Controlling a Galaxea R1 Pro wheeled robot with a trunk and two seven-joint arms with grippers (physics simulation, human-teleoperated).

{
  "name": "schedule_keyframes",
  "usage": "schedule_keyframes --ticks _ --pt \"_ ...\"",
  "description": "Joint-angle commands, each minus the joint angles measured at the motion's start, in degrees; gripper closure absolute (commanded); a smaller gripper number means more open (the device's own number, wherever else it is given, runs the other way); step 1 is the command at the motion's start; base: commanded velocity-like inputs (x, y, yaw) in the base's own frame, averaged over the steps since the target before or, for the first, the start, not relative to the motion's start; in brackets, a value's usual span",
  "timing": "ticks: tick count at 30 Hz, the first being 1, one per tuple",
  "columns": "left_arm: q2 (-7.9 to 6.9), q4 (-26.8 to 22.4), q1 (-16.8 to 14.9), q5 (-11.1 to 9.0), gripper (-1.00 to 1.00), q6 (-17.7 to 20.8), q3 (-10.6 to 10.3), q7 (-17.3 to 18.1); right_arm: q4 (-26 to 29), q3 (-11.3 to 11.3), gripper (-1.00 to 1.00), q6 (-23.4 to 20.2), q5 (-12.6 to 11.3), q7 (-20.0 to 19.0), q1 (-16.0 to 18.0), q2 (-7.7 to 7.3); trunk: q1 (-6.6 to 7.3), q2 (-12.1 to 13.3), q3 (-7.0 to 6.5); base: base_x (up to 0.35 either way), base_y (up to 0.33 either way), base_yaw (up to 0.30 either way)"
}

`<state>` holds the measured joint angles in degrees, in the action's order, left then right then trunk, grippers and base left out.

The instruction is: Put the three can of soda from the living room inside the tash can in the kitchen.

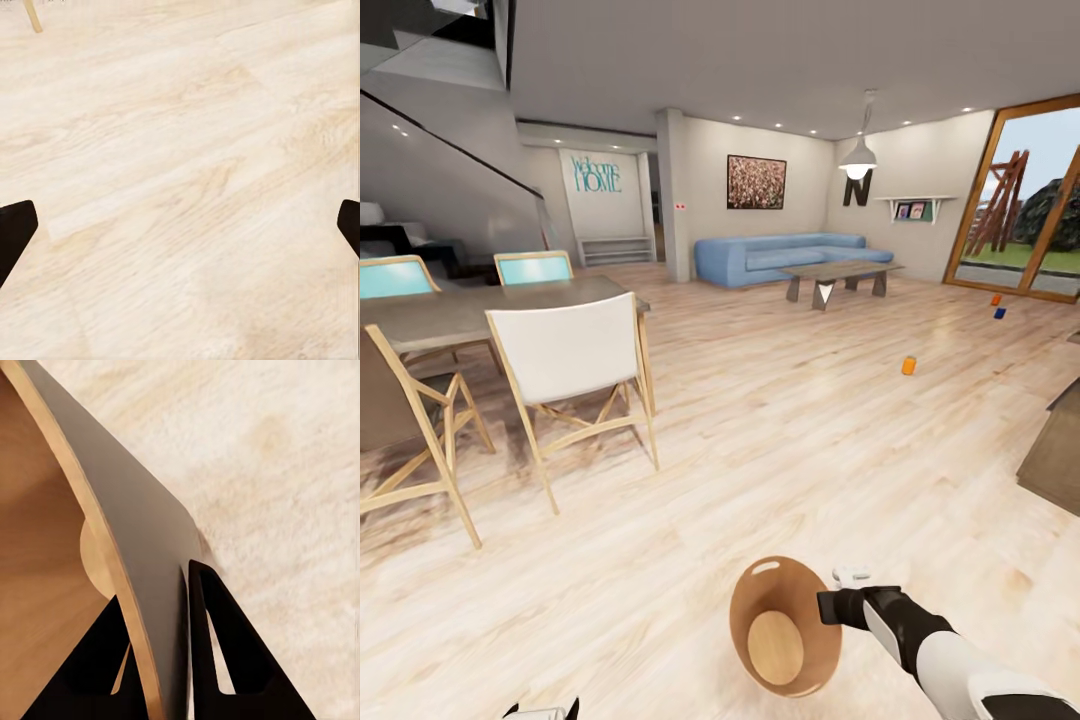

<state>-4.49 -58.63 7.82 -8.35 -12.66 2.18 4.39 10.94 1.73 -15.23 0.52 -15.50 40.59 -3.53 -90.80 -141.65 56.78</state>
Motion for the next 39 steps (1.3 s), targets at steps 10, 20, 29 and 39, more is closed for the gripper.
schedule_keyframes --ticks 10,20,29,39 --pt "0.01 0.0 0.0 0.0 -1.00 -0.1 -0.1 -0.1 -0.1 -0.8 1.00 -2.2 -0.8 -5.8 0.0 -1.39 2.21 4.0 -1.81 0.000 0.000 0.000" --pt "0.01 0.0 0.0 0.0 -1.00 -0.2 -0.1 -0.1 0.0 -3.7 1.00 -4.0 -0.6 -9.8 0.0 -2.77 4.40 8.0 -3.60 0.000 0.000 0.000" --pt "-0.01 0.0 0.0 0.0 -1.00 -0.2 -0.1 -0.1 0.0 -4.2 1.00 -4.0 -0.6 -9.7 0.0 -2.97 6.38 11.6 -5.22 0.000 0.000 0.000" --pt "0.01 0.0 0.0 0.0 -1.00 -0.2 -0.1 -0.1 0.1 -6.4 1.00 -4.0 -0.6 -9.6 0.0 -3.49 8.58 15.7 -7.01 0.000 0.000 0.000"
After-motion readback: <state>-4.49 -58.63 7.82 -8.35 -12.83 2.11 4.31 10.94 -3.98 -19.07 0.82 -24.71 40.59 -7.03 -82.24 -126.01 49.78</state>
